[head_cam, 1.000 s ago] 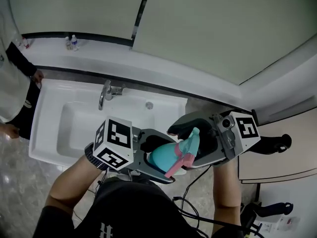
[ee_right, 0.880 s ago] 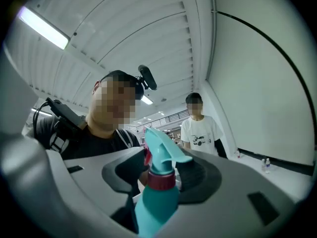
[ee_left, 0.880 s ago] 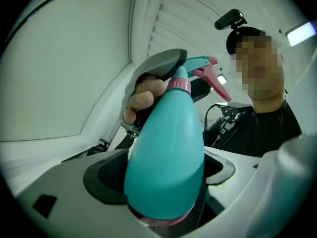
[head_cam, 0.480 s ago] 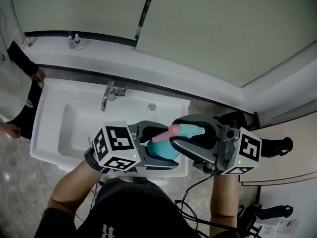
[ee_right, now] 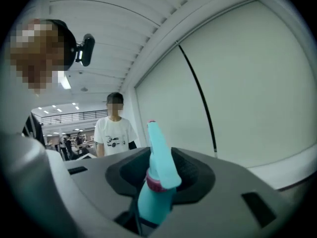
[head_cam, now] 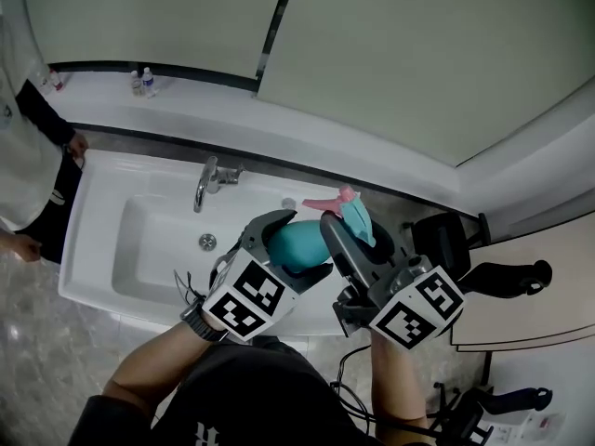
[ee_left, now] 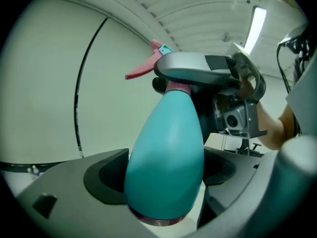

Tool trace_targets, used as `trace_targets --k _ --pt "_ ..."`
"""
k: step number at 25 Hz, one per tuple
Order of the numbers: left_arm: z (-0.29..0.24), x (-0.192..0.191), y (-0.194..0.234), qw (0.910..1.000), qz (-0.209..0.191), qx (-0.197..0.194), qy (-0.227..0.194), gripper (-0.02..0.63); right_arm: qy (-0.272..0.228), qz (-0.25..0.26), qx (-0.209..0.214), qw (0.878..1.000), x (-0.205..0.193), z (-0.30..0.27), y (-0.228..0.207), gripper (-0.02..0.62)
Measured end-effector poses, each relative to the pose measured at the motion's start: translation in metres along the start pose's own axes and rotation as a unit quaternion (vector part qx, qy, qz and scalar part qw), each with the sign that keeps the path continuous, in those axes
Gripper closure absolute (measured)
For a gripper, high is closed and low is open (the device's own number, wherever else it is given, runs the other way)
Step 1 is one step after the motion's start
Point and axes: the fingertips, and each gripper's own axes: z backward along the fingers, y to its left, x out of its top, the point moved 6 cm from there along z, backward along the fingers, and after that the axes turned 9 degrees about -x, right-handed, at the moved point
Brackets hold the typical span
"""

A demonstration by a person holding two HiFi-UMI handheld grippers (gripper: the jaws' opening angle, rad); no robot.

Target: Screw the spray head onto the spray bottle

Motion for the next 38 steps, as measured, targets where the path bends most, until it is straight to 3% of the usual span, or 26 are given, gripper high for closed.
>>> trace_targets --k 2,4,5,8,11,13,15,20,22,24,26,27,29,32,33,34,38 --pt "-0.002 -0.006 0.003 0.9999 0.002 0.002 0.01 0.184 0.005 -0.014 -0.024 1.0 -0.007 -0.004 -0.002 0.466" --pt "-0.006 -0.008 0.002 0.9991 0.022 -0.036 0.011 0.184 0.014 -0.011 -0.011 1.0 -0.008 -0.003 -0.001 0.465" --pt "-0.008 -0.006 -0.001 0.9974 0.034 -0.064 0.01 0.184 0.02 -0.006 0.011 1.0 -0.005 0.002 0.0 0.463" --pt "-0.005 -0.004 -0.006 0.9859 0.063 -0.155 -0.001 0.184 0.023 0.013 0.112 0.993 0.009 0.025 0.005 0.362" --pt "0.009 -0.003 -0.015 0.9653 0.063 -0.253 -0.006 0.184 -0.011 0.035 0.227 0.973 0.025 0.054 0.005 0.345" --pt "0.017 0.005 -0.032 0.9417 0.058 -0.331 -0.01 0.184 -0.029 0.034 0.304 0.952 0.035 0.068 -0.011 0.345" --pt "0.02 0.015 -0.053 0.9126 0.055 -0.405 -0.012 0.184 -0.038 0.024 0.385 0.922 0.04 0.071 -0.024 0.334" --pt "0.031 0.015 -0.097 0.8437 0.06 -0.533 -0.009 0.184 -0.032 0.042 0.566 0.823 0.033 0.054 0.029 0.245" --pt "0.031 0.016 -0.105 0.8268 0.066 -0.559 -0.01 0.184 -0.039 0.048 0.608 0.791 0.033 0.056 0.042 0.245" --pt "0.028 0.022 -0.104 0.8176 0.078 -0.57 -0.013 0.184 -0.04 0.067 0.626 0.776 0.034 0.058 0.046 0.245" --pt "0.025 0.025 -0.099 0.8158 0.088 -0.571 -0.019 0.184 -0.033 0.09 0.619 0.779 0.034 0.057 0.047 0.249" --pt "0.024 0.025 -0.098 0.8186 0.09 -0.567 -0.021 0.184 -0.028 0.097 0.609 0.787 0.033 0.055 0.047 0.298" --pt "0.024 0.023 -0.093 0.8302 0.091 -0.549 -0.027 0.184 -0.021 0.103 0.579 0.808 0.032 0.052 0.045 0.307" --pt "0.025 0.016 -0.078 0.8595 0.095 -0.501 -0.034 0.184 -0.015 0.113 0.515 0.85 0.029 0.046 0.039 0.332" --pt "0.026 0.014 -0.071 0.8698 0.101 -0.481 -0.037 0.184 -0.013 0.11 0.49 0.865 0.028 0.044 0.036 0.364" --pt "0.026 0.012 -0.063 0.8801 0.108 -0.461 -0.041 0.184 -0.01 0.104 0.464 0.879 0.027 0.041 0.033 0.463" --pt "0.024 0.006 -0.038 0.9216 0.099 -0.374 -0.029 0.184 -0.003 0.113 0.372 0.921 0.022 0.03 0.027 0.48"
